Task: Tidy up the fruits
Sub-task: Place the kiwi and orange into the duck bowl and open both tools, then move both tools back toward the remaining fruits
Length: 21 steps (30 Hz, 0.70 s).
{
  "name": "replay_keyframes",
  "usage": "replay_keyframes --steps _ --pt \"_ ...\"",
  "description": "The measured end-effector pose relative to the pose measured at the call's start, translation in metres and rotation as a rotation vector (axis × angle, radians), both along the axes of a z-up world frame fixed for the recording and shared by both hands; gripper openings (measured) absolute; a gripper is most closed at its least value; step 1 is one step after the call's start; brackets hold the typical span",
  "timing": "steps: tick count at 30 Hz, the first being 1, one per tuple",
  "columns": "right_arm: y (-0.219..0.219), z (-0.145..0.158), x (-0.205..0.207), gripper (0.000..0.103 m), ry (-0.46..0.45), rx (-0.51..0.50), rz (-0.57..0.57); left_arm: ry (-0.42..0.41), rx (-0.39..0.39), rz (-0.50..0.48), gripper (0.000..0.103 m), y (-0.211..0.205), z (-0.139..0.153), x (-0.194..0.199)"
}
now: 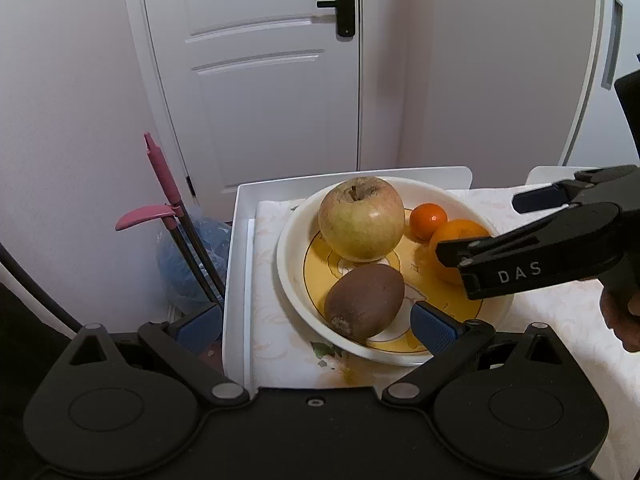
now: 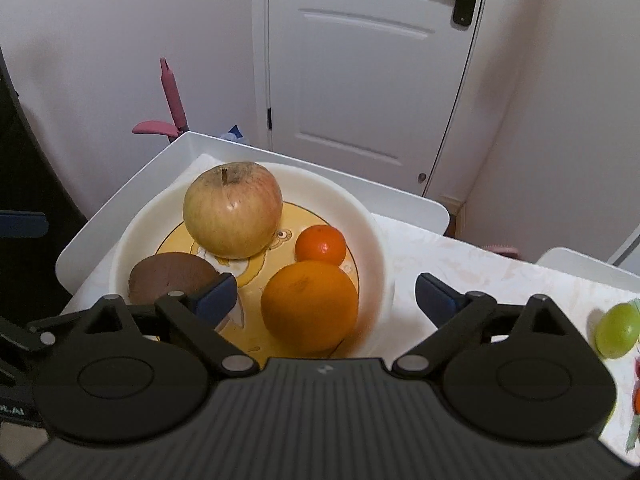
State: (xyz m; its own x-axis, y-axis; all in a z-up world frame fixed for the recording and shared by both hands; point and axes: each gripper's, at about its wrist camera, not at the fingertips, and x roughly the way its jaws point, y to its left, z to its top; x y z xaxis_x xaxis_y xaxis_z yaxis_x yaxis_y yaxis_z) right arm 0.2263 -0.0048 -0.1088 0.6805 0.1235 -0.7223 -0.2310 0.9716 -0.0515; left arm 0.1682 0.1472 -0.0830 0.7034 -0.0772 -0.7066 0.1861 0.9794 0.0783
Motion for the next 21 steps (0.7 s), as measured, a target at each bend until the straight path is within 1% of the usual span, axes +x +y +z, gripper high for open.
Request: replay_keyframes --steps 11,18,21 --pt "-0.009 0.024 -0.022 0.103 -0.009 0.029 -0.025 -0.004 -0.003 0.014 0.102 -0.009 0.011 -0.013" --pt "-0.023 0.046 -0.051 0.103 -0.019 0.052 -0.058 -0.016 -0.027 0.033 0.102 -0.007 0.025 -0.027" --pt "-0.033 0.056 -0.064 0.103 -0.033 0.055 -0.081 -0.034 -0.032 0.027 0.102 -0.008 0.034 -0.036"
